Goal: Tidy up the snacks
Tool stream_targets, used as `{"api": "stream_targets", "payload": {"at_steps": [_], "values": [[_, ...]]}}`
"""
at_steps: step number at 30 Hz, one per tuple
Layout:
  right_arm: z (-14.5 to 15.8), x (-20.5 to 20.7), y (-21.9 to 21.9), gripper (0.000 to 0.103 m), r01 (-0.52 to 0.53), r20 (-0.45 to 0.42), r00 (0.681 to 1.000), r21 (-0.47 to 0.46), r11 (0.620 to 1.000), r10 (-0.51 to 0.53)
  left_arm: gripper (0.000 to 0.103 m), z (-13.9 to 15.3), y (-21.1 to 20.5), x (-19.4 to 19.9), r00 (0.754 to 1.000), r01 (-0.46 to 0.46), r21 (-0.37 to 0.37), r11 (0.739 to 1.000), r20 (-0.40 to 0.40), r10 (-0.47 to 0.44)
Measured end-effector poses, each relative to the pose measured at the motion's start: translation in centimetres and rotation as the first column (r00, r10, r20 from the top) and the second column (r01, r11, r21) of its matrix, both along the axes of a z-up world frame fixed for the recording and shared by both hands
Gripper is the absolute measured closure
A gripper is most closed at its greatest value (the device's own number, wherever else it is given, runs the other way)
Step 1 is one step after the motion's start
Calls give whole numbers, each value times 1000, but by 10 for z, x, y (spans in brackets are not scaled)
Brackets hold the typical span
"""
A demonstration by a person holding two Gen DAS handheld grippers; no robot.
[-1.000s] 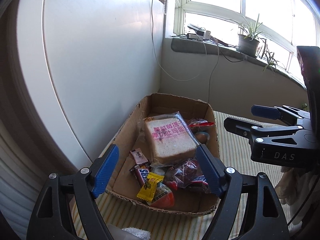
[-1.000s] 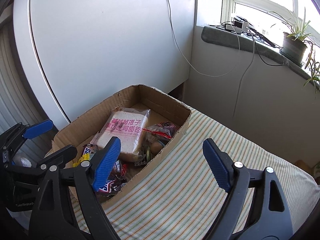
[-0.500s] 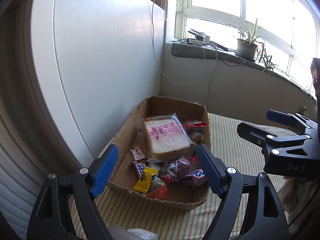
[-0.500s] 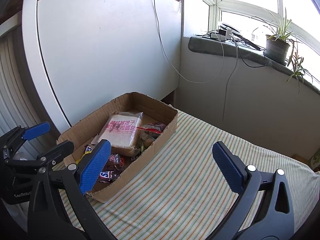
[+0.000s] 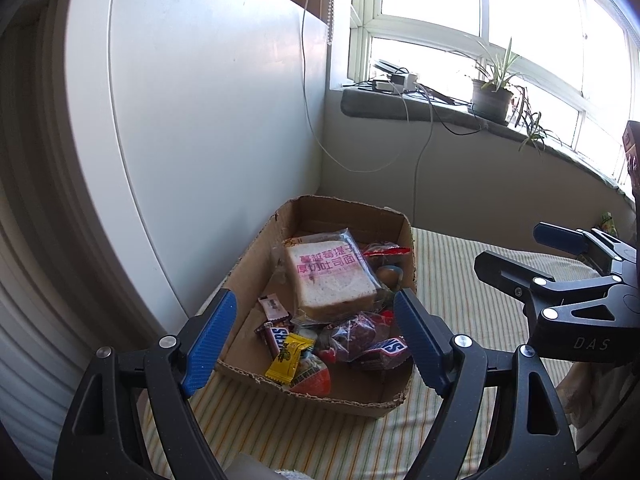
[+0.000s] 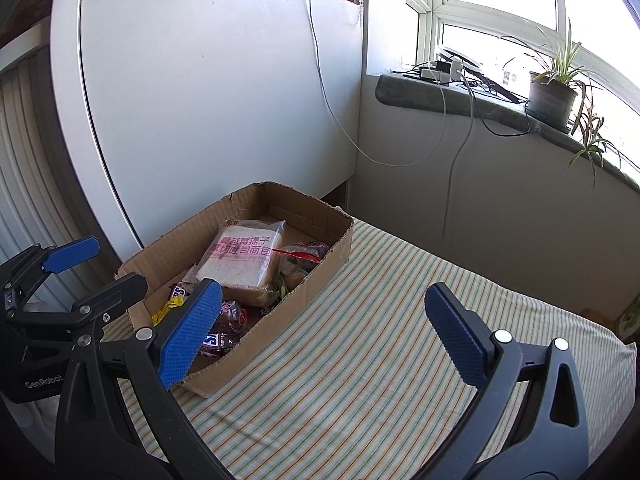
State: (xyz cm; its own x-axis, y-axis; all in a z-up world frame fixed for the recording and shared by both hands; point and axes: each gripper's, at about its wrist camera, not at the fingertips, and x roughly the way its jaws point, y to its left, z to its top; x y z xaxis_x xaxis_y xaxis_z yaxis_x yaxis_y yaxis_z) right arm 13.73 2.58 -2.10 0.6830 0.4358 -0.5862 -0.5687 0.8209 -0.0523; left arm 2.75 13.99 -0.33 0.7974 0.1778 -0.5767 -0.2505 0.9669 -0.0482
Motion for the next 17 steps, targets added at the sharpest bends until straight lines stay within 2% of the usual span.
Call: {"api": "stream_targets", "payload": {"at_steps": [17], "values": [[1, -3, -7, 0, 5, -1, 1000, 4, 1000, -5, 22, 1, -3, -1, 1000, 11, 8, 1000, 2, -11]]}}
